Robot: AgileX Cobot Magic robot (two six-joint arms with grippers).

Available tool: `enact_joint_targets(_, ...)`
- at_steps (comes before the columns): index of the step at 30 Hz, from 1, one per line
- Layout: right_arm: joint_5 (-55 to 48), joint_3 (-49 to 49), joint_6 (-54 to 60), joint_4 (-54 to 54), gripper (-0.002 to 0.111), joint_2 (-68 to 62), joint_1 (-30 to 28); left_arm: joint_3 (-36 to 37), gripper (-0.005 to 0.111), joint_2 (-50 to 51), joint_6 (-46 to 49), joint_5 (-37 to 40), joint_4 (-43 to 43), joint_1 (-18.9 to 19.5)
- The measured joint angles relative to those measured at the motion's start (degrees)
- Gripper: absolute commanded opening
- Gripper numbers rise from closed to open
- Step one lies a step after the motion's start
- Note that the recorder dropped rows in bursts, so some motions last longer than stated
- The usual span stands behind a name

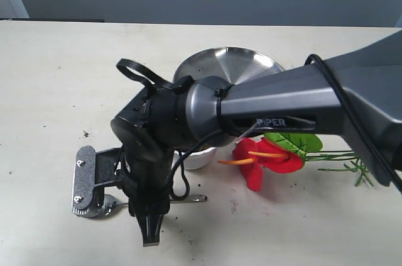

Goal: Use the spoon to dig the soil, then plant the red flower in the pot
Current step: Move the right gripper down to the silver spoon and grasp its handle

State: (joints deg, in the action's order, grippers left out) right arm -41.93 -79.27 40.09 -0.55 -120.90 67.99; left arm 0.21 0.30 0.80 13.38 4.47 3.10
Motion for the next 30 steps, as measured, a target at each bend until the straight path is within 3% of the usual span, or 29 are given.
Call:
enact_joint_targets(6,-0.2,-0.1,-0.9,1.4,0.038,-0.7,0.1,0.0,0.000,0.0,0.0,0.0,0.0,0.0)
enact_joint_targets(13,-2.9,-0.7,-1.9,0.6,-0.001,-1.7,0.4,0.0,0.000,0.0,0.0,0.0,0.0,0.0)
enact_joint_targets(30,0.6,0.1,-2.4,1.0,-0.001,0.9,0.6,0.0,0.000,0.0,0.0,0.0,0.0,0.0)
